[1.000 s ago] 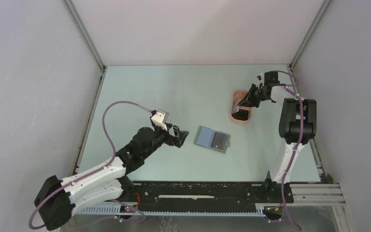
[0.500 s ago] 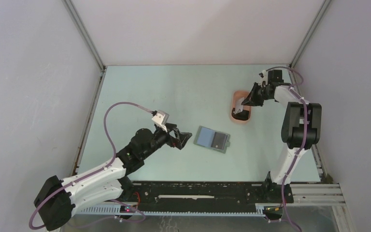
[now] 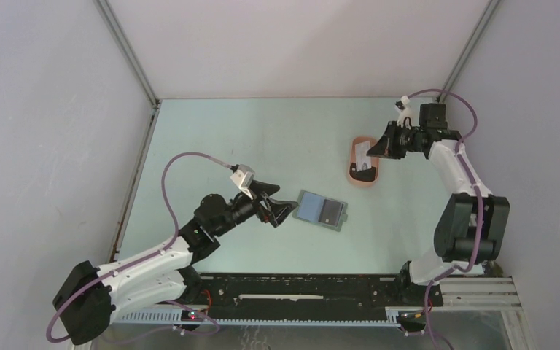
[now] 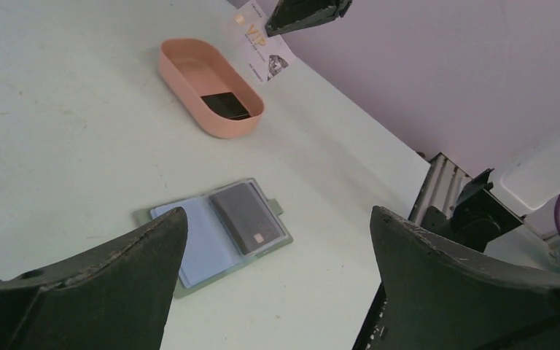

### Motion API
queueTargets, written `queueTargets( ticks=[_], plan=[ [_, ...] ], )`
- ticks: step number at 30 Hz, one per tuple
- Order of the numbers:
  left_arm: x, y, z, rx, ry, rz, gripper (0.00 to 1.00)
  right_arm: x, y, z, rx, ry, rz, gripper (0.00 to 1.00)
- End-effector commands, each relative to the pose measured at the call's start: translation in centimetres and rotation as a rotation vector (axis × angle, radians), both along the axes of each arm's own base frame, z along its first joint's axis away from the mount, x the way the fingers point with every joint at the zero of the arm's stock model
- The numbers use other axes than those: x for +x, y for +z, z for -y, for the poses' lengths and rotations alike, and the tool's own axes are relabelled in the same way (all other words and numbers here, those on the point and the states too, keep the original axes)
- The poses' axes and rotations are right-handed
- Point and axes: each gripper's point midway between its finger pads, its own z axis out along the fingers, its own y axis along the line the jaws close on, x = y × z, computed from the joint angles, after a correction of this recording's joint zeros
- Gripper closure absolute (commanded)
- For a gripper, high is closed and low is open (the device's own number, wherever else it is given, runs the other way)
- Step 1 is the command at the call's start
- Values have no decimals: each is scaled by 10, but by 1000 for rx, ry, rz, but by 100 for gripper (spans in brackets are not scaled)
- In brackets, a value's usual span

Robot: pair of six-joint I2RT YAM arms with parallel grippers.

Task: Put the credit cards into the card holder
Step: Pick up the credit card from the storage box, then insert the credit card into the card holder.

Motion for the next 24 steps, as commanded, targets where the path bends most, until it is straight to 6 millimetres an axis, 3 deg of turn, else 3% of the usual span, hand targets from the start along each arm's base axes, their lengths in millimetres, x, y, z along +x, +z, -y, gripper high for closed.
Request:
queueTargets(
  ticks=[1,5,9,18,24],
  plan=[
    [-6,30,8,-82,-65,68,0,-46,50,-32,70,249,196,100],
    [-7,42,11,-94,-86,89,0,-80,81,-51,157,411,326,100],
    [-7,50,10,-110,-87,95,0,-103,93,-64,220,510,399,100],
    [-11,55,8,-134,-105,106,0,-131,98,-86,321,659,423,100],
    [-11,47,3,-123,-97,115,0,-146,90,-103,399,745,385,100]
  ],
)
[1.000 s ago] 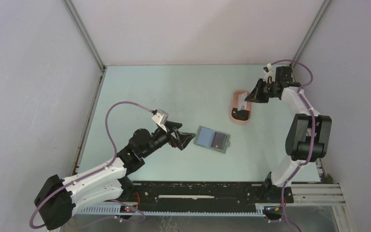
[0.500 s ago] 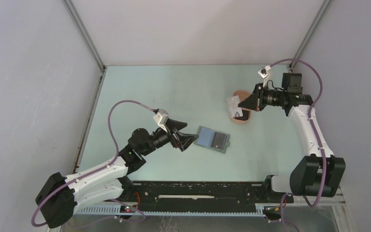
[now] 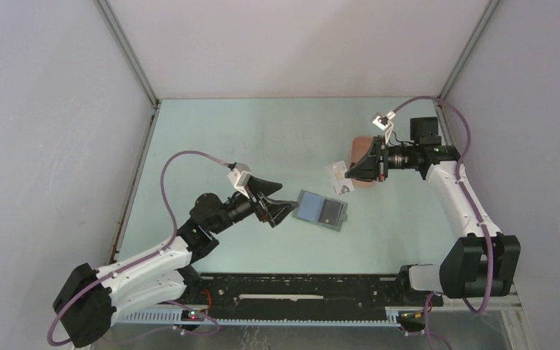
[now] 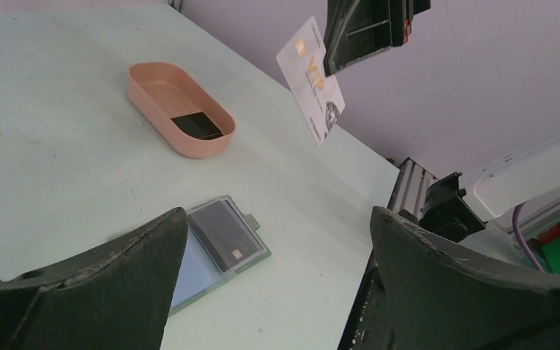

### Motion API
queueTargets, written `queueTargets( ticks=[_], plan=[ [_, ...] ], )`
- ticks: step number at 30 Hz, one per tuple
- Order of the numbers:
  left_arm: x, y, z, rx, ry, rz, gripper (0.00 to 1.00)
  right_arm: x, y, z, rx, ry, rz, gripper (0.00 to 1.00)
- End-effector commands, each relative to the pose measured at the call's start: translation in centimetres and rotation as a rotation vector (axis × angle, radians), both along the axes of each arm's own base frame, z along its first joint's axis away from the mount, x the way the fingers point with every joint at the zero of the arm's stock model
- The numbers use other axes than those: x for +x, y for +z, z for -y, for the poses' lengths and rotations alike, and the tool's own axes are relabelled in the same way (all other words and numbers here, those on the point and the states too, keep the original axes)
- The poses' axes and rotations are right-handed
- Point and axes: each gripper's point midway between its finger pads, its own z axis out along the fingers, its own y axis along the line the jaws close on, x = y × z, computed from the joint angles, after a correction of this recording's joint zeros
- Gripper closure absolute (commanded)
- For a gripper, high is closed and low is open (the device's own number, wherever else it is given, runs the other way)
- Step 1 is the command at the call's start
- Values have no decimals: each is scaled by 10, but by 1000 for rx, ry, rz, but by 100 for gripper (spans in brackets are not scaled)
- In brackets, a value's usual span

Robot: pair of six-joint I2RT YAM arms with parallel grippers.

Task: Put the credit cards into the card holder
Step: Insert the credit card into the card holder.

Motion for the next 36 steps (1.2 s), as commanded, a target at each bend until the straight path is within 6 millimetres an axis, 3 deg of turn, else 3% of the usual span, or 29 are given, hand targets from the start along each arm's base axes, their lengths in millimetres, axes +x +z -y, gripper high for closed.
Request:
queueTargets(
  ticks=[1,21,36],
  plan=[
    [-2,25,-3,-61,-10,70,0,-16,-3,-15,51,104,-13,100],
    [-14,28,-16,-202,-69,49,0,-29,-19,-34,34,203,-11,100],
    [-19,38,-20,-364,-231,-70,0,-36,-19,-40,39,235,-13,100]
  ],
)
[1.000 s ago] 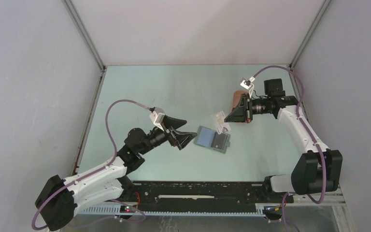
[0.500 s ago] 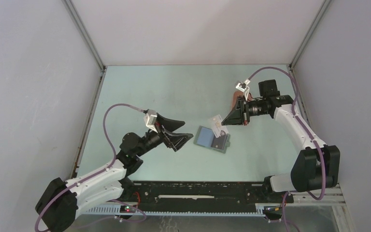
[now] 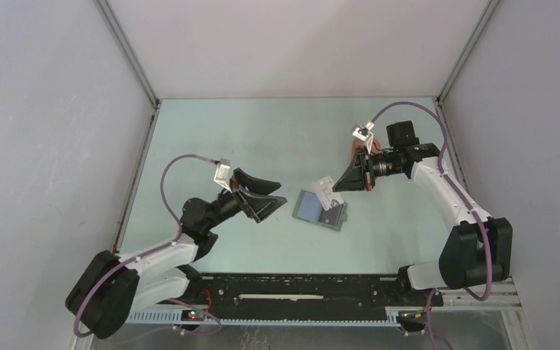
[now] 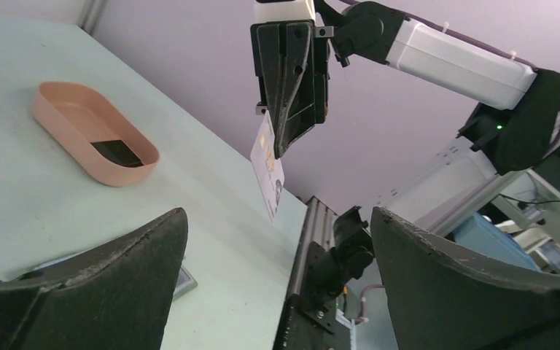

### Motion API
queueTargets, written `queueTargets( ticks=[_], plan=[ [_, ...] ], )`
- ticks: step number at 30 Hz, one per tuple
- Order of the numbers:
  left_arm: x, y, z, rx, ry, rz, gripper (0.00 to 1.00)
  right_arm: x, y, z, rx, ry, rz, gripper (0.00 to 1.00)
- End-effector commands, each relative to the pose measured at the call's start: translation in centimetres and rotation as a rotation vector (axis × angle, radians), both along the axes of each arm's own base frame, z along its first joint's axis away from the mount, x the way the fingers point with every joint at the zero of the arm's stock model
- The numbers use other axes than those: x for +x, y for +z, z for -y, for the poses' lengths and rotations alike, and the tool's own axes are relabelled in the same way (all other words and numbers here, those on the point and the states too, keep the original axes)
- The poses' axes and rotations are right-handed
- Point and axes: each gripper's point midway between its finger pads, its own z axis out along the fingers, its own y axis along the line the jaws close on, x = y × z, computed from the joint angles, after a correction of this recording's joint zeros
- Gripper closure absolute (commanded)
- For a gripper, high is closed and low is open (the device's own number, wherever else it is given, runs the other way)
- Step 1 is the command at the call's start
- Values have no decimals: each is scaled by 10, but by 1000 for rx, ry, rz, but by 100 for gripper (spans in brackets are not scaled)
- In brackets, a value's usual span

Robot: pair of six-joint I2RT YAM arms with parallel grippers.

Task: Put the credit cards into the card holder
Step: Insert the credit card into the card holder.

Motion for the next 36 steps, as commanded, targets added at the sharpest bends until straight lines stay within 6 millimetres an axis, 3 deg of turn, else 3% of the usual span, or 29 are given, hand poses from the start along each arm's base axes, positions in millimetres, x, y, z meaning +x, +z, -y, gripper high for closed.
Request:
queueTargets(
  ticks=[1,16,22,30,33,36],
  plan=[
    [-15,20,-1,-93,-105,32,0,-6,5,-4,24,31,24,100],
    [9,21,16,-83,-136,-3,8,-14,12,-8,46,63,39,100],
    [17,23,41,-72,-123,50,15,-16,10,-12,55,82,17,100],
    [21,22,75,-66,-183,43,39,-17,9,-12,57,86,12,100],
    [21,17,82,-61,-203,27,52,-17,9,-12,59,88,13,100],
    [19,16,86,-62,-224,19,58,-17,10,-12,61,89,13,100]
  ],
)
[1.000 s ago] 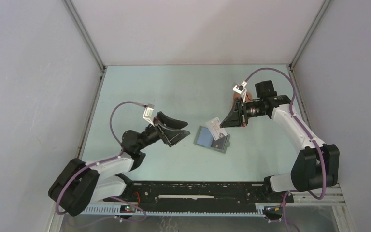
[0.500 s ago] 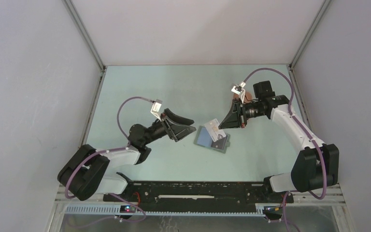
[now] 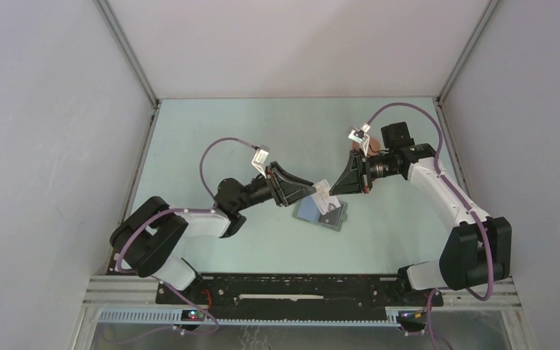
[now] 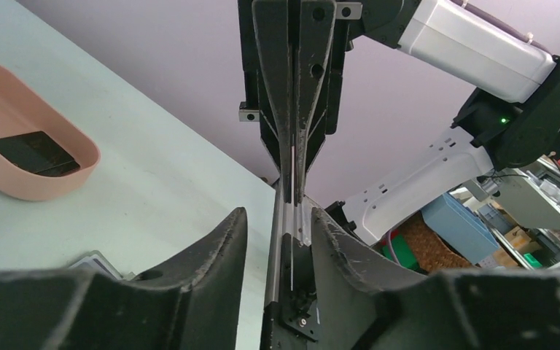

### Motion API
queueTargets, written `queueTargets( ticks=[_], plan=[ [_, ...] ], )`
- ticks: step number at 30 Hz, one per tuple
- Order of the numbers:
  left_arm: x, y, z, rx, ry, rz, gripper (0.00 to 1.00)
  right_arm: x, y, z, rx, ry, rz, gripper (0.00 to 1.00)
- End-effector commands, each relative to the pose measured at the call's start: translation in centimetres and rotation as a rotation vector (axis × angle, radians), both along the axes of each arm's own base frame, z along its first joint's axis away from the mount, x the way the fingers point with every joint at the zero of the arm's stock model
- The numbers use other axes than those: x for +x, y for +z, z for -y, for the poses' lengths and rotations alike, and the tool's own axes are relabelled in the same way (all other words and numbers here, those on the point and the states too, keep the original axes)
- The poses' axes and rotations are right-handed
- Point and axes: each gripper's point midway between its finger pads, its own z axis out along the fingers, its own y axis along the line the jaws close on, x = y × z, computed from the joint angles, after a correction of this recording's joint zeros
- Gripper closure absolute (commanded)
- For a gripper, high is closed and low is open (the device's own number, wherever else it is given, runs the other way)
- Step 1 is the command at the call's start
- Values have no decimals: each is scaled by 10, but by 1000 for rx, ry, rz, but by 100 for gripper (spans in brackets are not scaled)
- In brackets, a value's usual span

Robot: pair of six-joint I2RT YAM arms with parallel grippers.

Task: Put the credit cards into the card holder
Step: Insert the credit card into the card holder.

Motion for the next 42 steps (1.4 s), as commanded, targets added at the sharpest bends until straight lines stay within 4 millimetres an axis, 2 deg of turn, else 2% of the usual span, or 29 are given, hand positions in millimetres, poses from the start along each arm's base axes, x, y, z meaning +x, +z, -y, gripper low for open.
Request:
queueTargets(
  ticks=[1,4,7,8,9,10,11,12,13,14,16,19,22,24,25,27,30,33,35,38,42],
  plan=[
    [-1,24,8,-56,-19,75,58,-4,5,-2,30,26,14,100],
    [-3,25,9,-56,-25,77,60,-4,5,-3,30,27,14,100],
    [-4,21,9,-50,-26,70,77,-3,3,-3,26,26,16,100],
    [-4,20,10,-48,-29,68,84,-4,3,-3,24,27,20,100],
    [-4,19,10,-45,-33,67,97,-3,2,-3,18,26,22,100],
    [-6,17,9,-41,-37,68,100,-4,1,-4,13,29,26,98],
    [-6,15,8,-35,-36,73,100,-4,-1,-4,7,30,28,88],
    [-7,12,7,-26,-33,78,100,-4,-2,-5,-1,29,29,72],
    [-6,8,5,-14,-27,78,100,-3,-5,-5,-18,23,39,61],
    [-7,4,2,1,-25,74,100,-3,-8,-4,-38,19,53,53],
    [-5,-8,-7,33,-13,58,100,0,-16,-2,-95,6,119,44],
    [-2,-28,-25,89,15,19,100,7,-35,10,-254,-15,274,39],
    [0,-48,-39,173,35,-23,100,14,-52,23,-391,-20,448,39],
    [3,-67,-43,282,61,-46,100,15,-64,28,-440,-17,544,39],
    [3,-86,-47,372,72,-102,100,13,-69,29,-454,-3,596,38],
    [7,-99,-55,484,107,-116,100,7,-83,28,-471,59,699,37],
    [12,-100,-61,574,121,-107,100,-5,-104,25,-482,172,822,34],
    [14,-97,-55,594,83,-94,100,-9,-130,22,-530,273,946,33],
    [18,-95,-49,590,61,-92,100,-6,-141,17,-559,318,1059,33],
    [24,-93,-39,573,25,-98,100,3,-144,4,-552,337,1182,33],
    [37,-92,-24,538,-17,-127,100,9,-162,-4,-566,386,1196,32]
  ],
)
